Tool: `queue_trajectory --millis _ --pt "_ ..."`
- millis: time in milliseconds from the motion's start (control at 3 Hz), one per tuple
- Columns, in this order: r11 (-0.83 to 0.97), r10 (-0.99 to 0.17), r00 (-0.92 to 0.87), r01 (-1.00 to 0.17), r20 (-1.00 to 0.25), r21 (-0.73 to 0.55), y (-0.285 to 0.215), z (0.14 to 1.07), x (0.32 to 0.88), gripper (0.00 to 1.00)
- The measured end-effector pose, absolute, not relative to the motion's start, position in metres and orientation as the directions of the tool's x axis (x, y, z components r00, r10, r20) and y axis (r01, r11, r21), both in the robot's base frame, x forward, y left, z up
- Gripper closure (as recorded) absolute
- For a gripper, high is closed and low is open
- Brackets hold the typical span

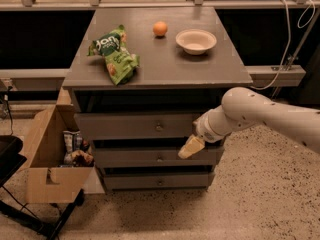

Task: Close top drawer

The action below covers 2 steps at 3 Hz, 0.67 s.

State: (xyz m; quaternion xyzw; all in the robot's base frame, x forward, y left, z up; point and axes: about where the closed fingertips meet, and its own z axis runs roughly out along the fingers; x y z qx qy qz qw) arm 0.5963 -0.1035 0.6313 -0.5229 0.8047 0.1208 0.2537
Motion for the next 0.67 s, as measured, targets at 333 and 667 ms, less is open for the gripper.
queue_trajectory --millis 333,667 --pt "0.376 -0.811 -0.294 -0.924 -0.506 -0.065 -0.105 0.64 0.57 0.41" --pt "0.286 -0.887 -0.237 -0.956 -0.396 -0.068 -0.116 0.663 0.513 0.64"
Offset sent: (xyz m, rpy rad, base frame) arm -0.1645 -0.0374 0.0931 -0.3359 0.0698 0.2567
